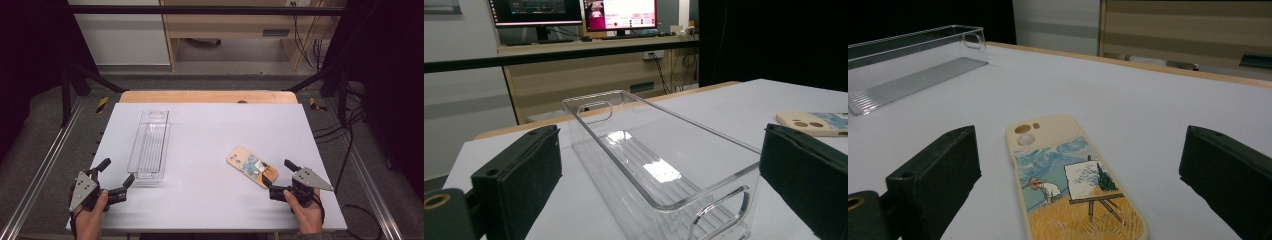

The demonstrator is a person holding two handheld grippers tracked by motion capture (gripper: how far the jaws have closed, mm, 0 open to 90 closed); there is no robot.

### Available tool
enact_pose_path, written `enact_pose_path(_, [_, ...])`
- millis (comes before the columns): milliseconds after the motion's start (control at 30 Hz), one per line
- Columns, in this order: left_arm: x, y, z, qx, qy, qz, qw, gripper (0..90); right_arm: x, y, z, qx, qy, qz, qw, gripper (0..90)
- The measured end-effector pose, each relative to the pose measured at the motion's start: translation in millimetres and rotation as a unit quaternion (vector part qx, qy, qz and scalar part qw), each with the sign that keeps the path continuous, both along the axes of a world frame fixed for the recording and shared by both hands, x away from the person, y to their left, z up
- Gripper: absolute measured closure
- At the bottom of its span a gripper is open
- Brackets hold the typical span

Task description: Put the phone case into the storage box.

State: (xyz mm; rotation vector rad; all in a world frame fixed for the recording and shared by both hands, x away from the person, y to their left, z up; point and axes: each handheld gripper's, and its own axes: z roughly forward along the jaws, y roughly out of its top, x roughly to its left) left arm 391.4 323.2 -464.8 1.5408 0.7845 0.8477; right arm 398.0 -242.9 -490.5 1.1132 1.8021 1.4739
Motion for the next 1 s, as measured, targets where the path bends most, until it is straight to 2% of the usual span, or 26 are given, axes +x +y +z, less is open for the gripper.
enact_pose_path(300, [-0.7,-0.8,-0.8,0.006,0.003,-0.001,1.0,3.1,3.0,5.7,2.6,-0.013,0.033,-0.006,0.9994,4.5])
enact_pose_path(400, [-1.1,-0.5,-0.6,0.008,0.003,-0.001,1.0,3.1,7.8,8.2,9.6,-0.034,0.045,-0.007,0.9984,6.7])
enact_pose_path(500, [-1.7,0.3,-0.8,0.008,0.004,0.001,1.0,3.1,16.8,7.0,19.2,-0.054,0.067,-0.004,0.9963,8.3])
enact_pose_path(600, [-1.5,0.5,-0.8,0.007,0.004,0.002,1.0,3.1,26.7,4.3,29.7,-0.088,0.084,0.001,0.9926,13.1])
enact_pose_path(667, [-1.3,0.4,-0.7,0.006,0.004,0.003,1.0,3.1,35.9,2.0,35.8,-0.114,0.101,0.006,0.9884,14.3])
enact_pose_path(733, [-0.5,0.0,-0.8,0.007,0.004,0.002,1.0,3.2,45.6,0.9,40.3,-0.143,0.118,0.01,0.9826,19.5])
enact_pose_path(800, [0.5,-0.6,-2.0,0.009,0.007,0.001,0.9999,3.2,53.7,0.3,42.1,-0.162,0.134,0.014,0.9776,23.7])
enact_pose_path(867, [1.0,-0.6,-2.2,0.011,0.007,0.0,0.9999,3.2,62.1,-1.5,41.8,-0.175,0.144,0.021,0.9738,31.1])
enact_pose_path(900, [0.9,-0.4,-2.1,0.011,0.006,0.001,0.9999,3.3,68.0,-3.1,39.5,-0.177,0.163,0.032,0.97,40.9])
enact_pose_path(933, [0.9,-0.2,-2.1,0.011,0.006,0.001,0.9999,3.3,68.0,-3.1,39.5,-0.177,0.163,0.032,0.97,40.9])
enact_pose_path(967, [0.9,0.3,-2.2,0.01,0.007,0.002,0.9999,3.2,70.7,-3.7,37.6,-0.179,0.169,0.037,0.9686,44.5])
enact_pose_path(1000, [0.9,0.5,-2.2,0.01,0.007,0.003,0.9999,3.3,75.3,-4.2,33.4,-0.181,0.183,0.041,0.9654,50.7])
